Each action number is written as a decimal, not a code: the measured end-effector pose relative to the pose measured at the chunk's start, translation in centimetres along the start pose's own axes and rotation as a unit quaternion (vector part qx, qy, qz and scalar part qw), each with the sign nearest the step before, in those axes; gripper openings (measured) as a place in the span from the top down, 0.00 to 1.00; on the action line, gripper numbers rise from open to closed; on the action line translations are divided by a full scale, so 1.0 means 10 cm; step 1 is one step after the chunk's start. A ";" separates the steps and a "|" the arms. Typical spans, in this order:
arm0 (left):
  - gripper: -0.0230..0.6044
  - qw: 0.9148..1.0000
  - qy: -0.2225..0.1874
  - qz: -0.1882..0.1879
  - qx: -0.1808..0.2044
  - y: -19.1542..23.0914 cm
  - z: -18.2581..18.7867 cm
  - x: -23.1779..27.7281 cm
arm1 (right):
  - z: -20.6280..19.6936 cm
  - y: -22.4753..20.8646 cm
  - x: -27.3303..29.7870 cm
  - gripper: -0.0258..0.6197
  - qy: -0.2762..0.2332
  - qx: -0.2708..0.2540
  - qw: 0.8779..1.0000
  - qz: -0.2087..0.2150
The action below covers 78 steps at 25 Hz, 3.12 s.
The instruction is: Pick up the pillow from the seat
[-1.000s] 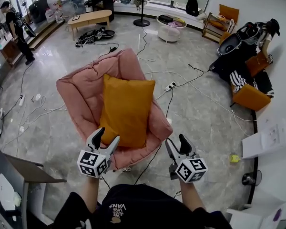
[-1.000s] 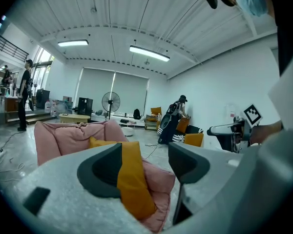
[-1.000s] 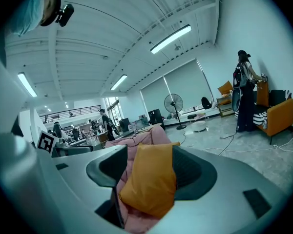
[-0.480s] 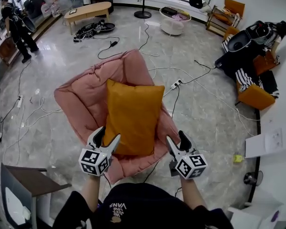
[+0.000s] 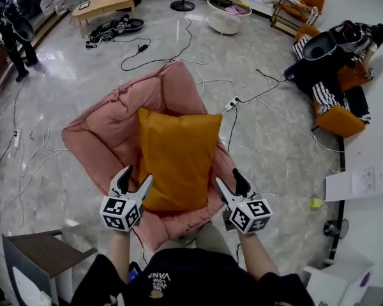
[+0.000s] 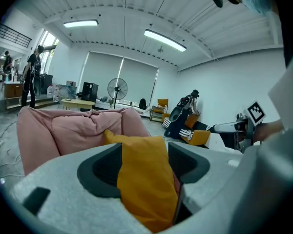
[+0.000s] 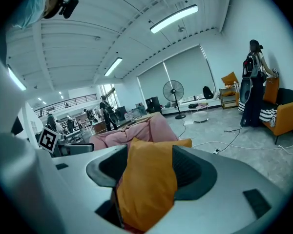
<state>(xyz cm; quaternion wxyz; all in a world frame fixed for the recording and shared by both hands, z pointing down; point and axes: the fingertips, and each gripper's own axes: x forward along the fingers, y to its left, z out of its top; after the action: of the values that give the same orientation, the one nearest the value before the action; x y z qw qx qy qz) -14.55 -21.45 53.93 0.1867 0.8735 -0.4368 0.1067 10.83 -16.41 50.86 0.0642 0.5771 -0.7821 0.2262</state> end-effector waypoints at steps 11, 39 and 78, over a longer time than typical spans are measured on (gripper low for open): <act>0.50 0.998 0.038 0.053 -0.012 0.26 -0.25 0.62 | -0.28 -0.50 0.66 0.54 0.058 0.016 0.998 0.024; 0.41 0.981 0.109 0.118 -0.105 1.09 -0.92 2.00 | -0.95 -1.71 2.39 0.45 0.146 0.080 0.984 0.071; 0.89 0.985 0.108 0.073 -0.109 0.70 -1.05 1.62 | -1.18 -1.19 1.82 0.86 0.138 0.085 0.987 0.014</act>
<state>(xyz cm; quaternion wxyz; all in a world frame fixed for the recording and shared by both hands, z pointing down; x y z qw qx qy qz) -10.75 -32.57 70.72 0.3185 0.7969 -0.4858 0.1660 14.10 -30.07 71.28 0.1193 0.5325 -0.7518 0.3701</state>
